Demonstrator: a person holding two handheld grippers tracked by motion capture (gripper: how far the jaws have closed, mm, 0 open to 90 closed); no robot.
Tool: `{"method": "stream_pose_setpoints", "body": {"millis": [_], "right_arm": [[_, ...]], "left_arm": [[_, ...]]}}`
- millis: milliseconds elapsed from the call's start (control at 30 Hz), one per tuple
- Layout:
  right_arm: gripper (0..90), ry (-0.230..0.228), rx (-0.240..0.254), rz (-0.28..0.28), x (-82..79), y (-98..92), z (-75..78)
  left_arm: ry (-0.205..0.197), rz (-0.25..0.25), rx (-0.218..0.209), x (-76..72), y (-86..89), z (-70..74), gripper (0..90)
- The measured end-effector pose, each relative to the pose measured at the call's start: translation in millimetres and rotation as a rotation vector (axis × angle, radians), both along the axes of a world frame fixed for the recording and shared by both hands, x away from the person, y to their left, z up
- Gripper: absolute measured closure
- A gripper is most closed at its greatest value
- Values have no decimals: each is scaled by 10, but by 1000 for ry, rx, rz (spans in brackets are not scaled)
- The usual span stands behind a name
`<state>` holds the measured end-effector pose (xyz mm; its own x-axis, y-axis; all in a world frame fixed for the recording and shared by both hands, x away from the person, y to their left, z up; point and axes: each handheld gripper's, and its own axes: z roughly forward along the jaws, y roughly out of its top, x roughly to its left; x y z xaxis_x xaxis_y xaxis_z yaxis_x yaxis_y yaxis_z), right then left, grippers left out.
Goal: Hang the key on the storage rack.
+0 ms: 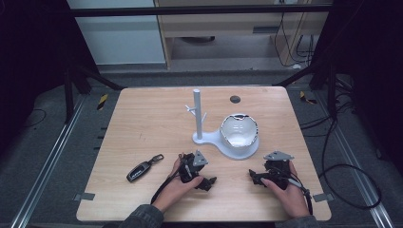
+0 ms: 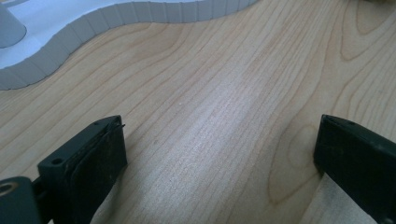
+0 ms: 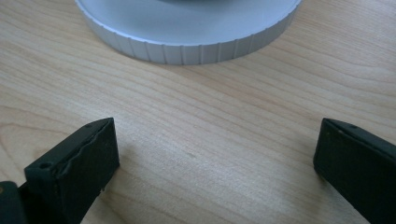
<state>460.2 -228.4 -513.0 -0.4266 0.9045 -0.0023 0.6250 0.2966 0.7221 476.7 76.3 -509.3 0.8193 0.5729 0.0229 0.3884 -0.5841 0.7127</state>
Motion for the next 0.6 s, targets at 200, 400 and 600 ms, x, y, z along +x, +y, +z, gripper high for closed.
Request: {"method": "stream_pose_setpoints", "body": {"millis": [200, 400, 600], "right_arm": [[6, -1, -2, -4, -1, 0, 0], [6, -1, 0, -11, -47, 5, -1], [4, -2, -2, -10, -51, 2, -2]], "left_arm": [[-13, -67, 1, -60, -20, 22, 58], [-40, -54, -21, -128, 71, 172, 66], [-44, -15, -22, -82, 293, 382, 68]]}}
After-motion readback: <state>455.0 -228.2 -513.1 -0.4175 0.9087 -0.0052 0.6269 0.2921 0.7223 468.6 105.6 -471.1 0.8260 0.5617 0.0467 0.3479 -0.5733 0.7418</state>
